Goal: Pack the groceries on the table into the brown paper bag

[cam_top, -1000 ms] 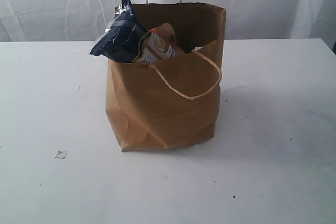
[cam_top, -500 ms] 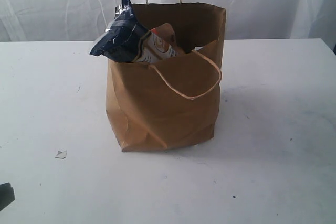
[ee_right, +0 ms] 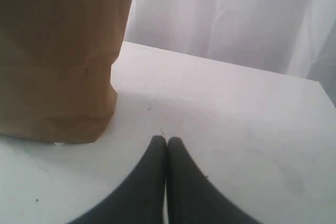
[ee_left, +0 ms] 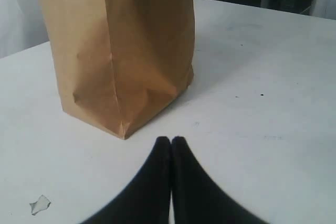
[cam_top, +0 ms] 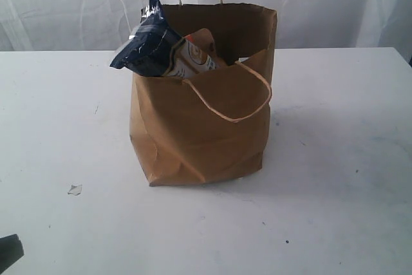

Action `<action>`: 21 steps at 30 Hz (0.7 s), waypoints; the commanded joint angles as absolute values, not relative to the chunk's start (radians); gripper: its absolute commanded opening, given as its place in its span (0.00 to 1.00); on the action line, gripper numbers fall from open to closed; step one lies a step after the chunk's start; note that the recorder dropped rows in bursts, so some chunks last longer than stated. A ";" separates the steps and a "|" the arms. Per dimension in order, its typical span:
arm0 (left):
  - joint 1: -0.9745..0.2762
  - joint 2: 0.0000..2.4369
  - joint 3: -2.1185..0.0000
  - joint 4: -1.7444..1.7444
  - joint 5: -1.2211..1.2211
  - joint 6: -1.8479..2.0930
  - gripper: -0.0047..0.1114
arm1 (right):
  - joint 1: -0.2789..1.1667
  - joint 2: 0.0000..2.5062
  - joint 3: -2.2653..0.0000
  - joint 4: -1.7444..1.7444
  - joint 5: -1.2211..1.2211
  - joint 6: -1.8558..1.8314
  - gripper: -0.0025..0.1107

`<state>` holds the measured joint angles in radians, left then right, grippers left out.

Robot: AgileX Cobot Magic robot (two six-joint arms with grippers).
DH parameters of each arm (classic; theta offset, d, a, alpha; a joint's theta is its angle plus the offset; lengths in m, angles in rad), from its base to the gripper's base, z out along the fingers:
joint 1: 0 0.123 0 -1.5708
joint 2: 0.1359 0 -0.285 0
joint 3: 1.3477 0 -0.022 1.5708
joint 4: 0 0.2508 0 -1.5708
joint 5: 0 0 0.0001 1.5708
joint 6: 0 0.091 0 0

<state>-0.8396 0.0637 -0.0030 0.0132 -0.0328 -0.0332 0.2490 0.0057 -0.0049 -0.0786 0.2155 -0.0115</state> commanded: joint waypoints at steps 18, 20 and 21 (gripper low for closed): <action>-0.832 0.000 0.000 -0.103 0.076 0.119 0.04 | 0.249 0.000 0.000 -0.074 0.220 -0.023 0.02; -0.809 0.000 0.000 -0.103 0.076 0.119 0.04 | 0.249 0.000 0.000 -0.074 0.220 -0.023 0.02; -0.795 0.000 0.000 -0.103 0.076 0.119 0.04 | 0.249 0.000 0.000 -0.074 0.220 -0.023 0.02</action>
<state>-0.8225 0.0053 -0.0030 -0.0883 0.0728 0.1160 0.2490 0.0057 -0.0049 -0.0786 0.2174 -0.0115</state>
